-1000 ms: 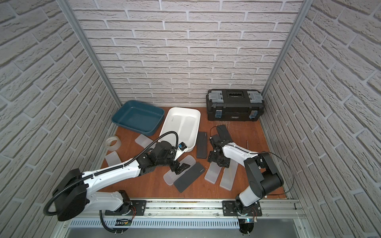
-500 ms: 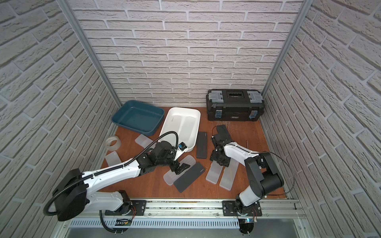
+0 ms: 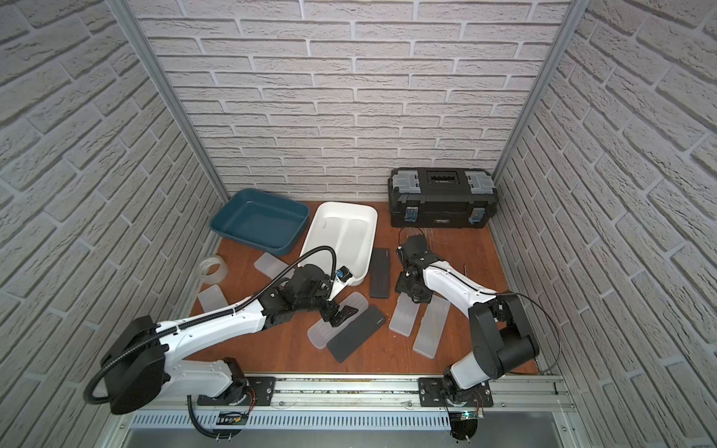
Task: Place the pencil cases by color into the storage box
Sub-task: Pick up the pencil case from the center of the board.
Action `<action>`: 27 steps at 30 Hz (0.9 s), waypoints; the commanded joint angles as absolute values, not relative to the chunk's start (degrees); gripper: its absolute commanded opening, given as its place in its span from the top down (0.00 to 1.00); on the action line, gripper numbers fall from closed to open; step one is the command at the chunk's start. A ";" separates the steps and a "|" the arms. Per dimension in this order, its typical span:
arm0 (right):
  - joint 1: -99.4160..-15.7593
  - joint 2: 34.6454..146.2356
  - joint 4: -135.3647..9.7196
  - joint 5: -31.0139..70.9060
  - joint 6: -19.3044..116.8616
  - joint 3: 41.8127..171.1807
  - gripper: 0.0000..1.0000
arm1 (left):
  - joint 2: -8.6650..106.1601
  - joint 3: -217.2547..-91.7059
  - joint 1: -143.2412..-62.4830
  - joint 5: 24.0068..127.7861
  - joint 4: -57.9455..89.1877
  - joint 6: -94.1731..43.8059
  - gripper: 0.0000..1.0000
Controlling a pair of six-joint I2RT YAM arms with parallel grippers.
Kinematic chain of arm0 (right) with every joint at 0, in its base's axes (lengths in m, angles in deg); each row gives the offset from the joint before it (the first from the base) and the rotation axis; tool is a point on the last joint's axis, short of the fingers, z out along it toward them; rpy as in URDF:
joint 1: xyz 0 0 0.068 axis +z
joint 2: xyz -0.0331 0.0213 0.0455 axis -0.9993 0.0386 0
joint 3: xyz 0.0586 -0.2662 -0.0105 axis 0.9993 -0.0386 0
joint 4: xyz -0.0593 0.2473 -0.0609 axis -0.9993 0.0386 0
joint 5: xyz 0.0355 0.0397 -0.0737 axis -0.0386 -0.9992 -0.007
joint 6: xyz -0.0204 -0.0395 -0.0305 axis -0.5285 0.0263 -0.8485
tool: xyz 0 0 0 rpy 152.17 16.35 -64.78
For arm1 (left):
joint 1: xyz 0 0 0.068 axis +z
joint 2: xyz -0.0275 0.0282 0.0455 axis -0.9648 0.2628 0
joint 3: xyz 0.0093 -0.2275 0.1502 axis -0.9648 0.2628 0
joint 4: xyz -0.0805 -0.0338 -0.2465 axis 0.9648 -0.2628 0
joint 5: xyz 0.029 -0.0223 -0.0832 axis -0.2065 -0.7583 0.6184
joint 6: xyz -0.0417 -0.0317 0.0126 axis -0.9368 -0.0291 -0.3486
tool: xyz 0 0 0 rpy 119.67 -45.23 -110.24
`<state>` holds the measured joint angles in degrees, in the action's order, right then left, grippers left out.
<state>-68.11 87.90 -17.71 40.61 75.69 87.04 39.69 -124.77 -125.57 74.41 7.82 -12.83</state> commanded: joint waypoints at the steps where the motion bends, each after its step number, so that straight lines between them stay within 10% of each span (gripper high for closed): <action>1: -66.73 83.69 -12.71 44.96 73.74 90.90 0.37 | 39.71 -127.30 -125.84 72.55 7.10 -13.65 0.02; 27: -62.58 101.20 -10.69 40.48 65.23 127.79 0.37 | 24.61 -128.32 -118.07 66.44 -4.15 -27.04 0.02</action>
<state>-63.39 99.33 -7.92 41.92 66.24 124.20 26.00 -126.83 -120.63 67.31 0.19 -22.38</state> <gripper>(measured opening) 0.718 0.979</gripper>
